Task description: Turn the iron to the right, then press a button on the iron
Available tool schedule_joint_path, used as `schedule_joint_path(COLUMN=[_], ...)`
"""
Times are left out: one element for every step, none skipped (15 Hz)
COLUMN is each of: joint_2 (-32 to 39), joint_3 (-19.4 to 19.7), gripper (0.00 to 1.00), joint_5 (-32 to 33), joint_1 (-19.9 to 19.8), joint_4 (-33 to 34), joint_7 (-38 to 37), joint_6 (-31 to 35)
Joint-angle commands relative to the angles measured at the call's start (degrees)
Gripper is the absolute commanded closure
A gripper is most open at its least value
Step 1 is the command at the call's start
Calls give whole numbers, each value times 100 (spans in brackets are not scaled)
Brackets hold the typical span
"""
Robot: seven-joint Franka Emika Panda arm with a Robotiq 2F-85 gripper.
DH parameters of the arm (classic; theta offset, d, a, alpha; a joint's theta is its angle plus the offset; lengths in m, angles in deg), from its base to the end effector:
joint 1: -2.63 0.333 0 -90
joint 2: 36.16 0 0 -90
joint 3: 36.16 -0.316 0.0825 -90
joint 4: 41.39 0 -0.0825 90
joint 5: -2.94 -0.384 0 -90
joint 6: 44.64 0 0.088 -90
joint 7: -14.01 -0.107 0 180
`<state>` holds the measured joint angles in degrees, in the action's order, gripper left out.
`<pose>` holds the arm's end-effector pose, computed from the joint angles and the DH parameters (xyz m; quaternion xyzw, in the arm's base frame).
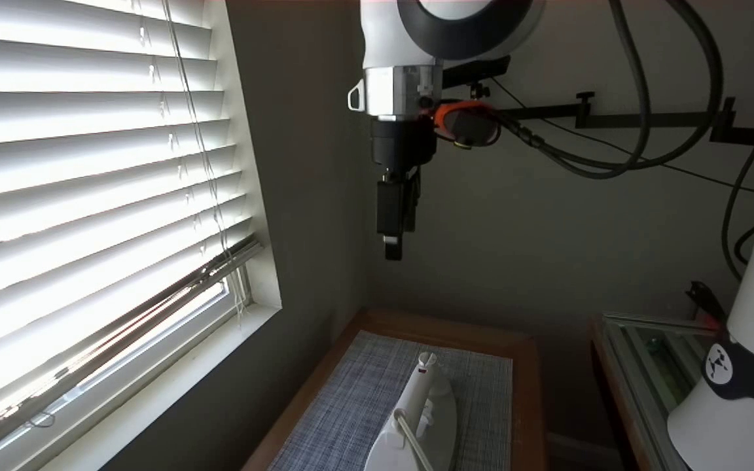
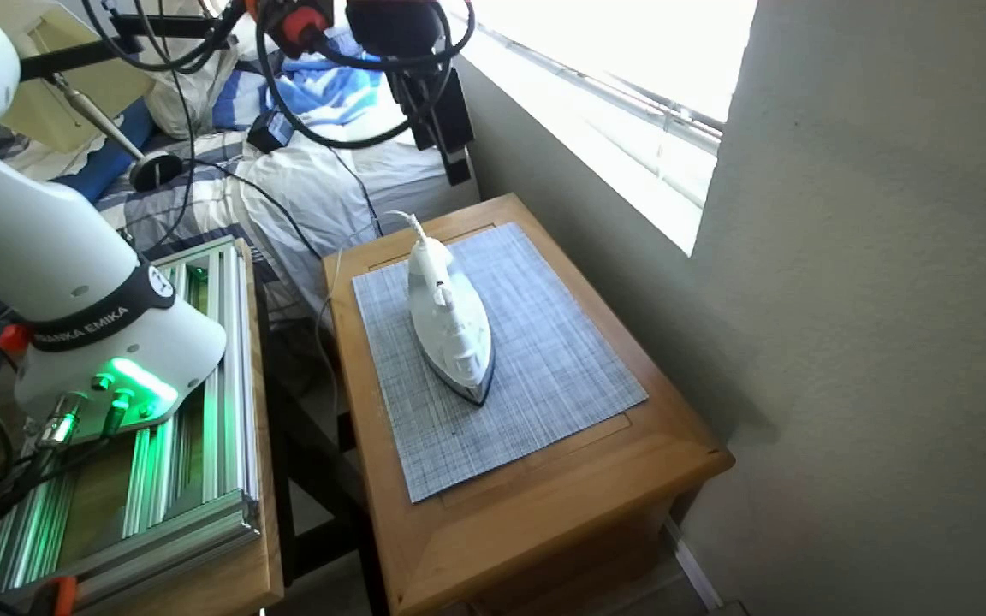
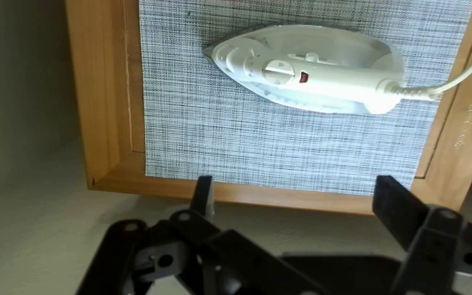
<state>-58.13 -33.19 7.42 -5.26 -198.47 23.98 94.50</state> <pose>0.3764 -0.0712 0.3424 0.9990 0.0224 0.0316 0.0229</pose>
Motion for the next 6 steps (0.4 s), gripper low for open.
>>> schedule_joint_path(joint_2=[-96, -162, -199, -210, -211, -211], joint_3=[100, 98, 97, 97, 97, 97], gripper=[0, 0, 0, 0, 0, 0], joint_5=[62, 63, 65, 65, 66, 67], joint_1=[109, 112, 112, 112, 112, 112], joint_4=[5, 1, -3, -5, -7, -9], joint_7=[-67, -77, -81, -83, -84, -85], joint_6=[-75, -110, -128, -139, -140, -140])
